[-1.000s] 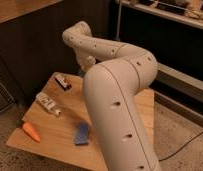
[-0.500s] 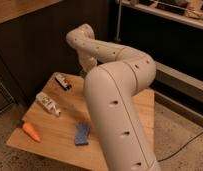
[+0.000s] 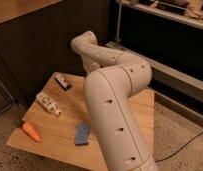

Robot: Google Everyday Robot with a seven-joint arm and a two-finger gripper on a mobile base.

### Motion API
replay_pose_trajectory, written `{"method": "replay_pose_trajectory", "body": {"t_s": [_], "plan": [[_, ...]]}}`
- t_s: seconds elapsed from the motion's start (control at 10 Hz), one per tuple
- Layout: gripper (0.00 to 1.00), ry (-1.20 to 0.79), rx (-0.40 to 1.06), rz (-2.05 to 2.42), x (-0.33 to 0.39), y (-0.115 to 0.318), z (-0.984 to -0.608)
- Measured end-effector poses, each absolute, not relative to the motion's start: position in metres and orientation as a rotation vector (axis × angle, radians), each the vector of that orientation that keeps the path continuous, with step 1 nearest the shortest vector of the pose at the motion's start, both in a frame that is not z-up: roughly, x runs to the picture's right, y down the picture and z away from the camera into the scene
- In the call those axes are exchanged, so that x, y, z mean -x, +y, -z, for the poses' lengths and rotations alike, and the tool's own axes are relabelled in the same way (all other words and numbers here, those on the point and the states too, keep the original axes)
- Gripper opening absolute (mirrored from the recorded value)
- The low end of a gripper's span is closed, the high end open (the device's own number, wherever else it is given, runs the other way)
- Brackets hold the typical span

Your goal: Place the ceramic cup in the ceramic bowl

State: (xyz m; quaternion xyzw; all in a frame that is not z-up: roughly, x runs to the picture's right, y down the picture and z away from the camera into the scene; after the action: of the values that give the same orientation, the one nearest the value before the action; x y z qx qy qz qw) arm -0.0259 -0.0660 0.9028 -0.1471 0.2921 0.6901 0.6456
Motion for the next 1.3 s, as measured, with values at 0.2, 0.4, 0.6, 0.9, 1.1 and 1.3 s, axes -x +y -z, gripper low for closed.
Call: {"method": "replay_pose_trajectory", "body": {"t_s": [0.2, 0.4, 0.6, 0.9, 1.1, 1.3], "plan": [[0.00, 0.708, 0.345, -1.558, 0.020, -0.049, -0.918], [0.10, 0.744, 0.357, -1.538, 0.016, -0.036, -0.930], [0.30, 0.767, 0.365, -1.522, 0.016, -0.028, -0.938], [0.61, 0.773, 0.362, -1.516, 0.016, -0.028, -0.947], [0.79, 0.781, 0.345, -1.512, 0.015, -0.029, -0.951], [0.80, 0.792, 0.335, -1.510, 0.013, -0.029, -0.953]]}}
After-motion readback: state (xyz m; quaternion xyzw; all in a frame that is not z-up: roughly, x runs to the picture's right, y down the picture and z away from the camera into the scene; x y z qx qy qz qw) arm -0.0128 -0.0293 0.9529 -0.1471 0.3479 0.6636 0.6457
